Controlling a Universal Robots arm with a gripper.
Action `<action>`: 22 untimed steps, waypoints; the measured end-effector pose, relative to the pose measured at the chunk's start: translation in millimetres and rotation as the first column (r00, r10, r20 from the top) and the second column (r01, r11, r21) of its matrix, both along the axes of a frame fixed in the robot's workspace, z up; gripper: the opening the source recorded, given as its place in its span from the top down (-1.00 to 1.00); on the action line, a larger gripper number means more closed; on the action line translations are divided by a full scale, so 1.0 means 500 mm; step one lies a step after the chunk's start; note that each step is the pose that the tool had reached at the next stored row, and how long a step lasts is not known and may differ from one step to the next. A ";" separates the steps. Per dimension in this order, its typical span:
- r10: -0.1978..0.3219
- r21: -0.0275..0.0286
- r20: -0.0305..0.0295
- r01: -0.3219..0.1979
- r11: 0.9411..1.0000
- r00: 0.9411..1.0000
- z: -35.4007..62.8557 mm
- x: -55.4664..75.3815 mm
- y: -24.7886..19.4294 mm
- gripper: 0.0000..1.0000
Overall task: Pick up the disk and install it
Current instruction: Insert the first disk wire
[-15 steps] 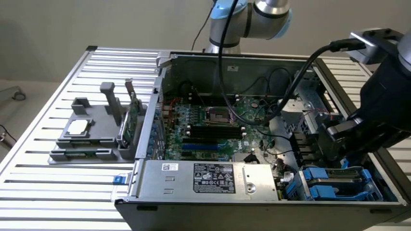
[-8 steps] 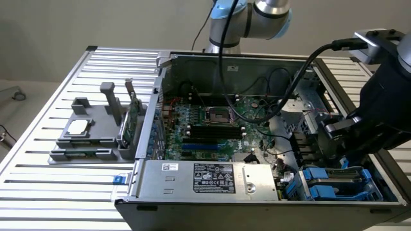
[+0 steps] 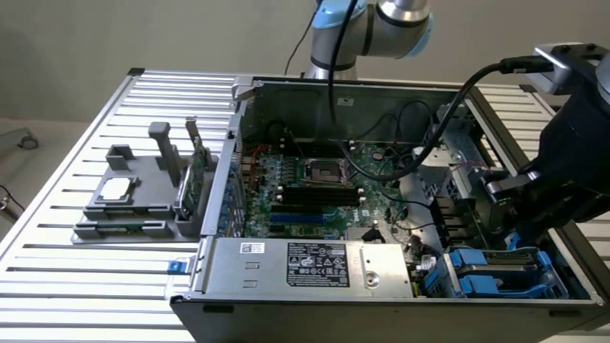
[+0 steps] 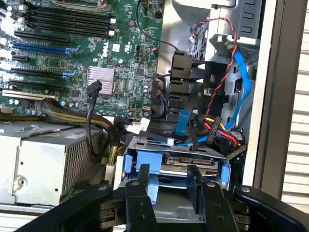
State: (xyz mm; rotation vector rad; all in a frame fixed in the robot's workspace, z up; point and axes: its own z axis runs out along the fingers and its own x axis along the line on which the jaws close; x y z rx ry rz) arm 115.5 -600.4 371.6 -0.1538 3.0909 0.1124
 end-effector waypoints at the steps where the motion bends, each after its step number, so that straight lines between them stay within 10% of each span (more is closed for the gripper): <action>1: -0.003 0.001 0.000 0.003 1.000 1.000 0.000 0.001 0.0003 0.11; 22: -0.083 0.026 -0.001 0.083 0.996 0.997 -0.002 0.028 0.0058 0.11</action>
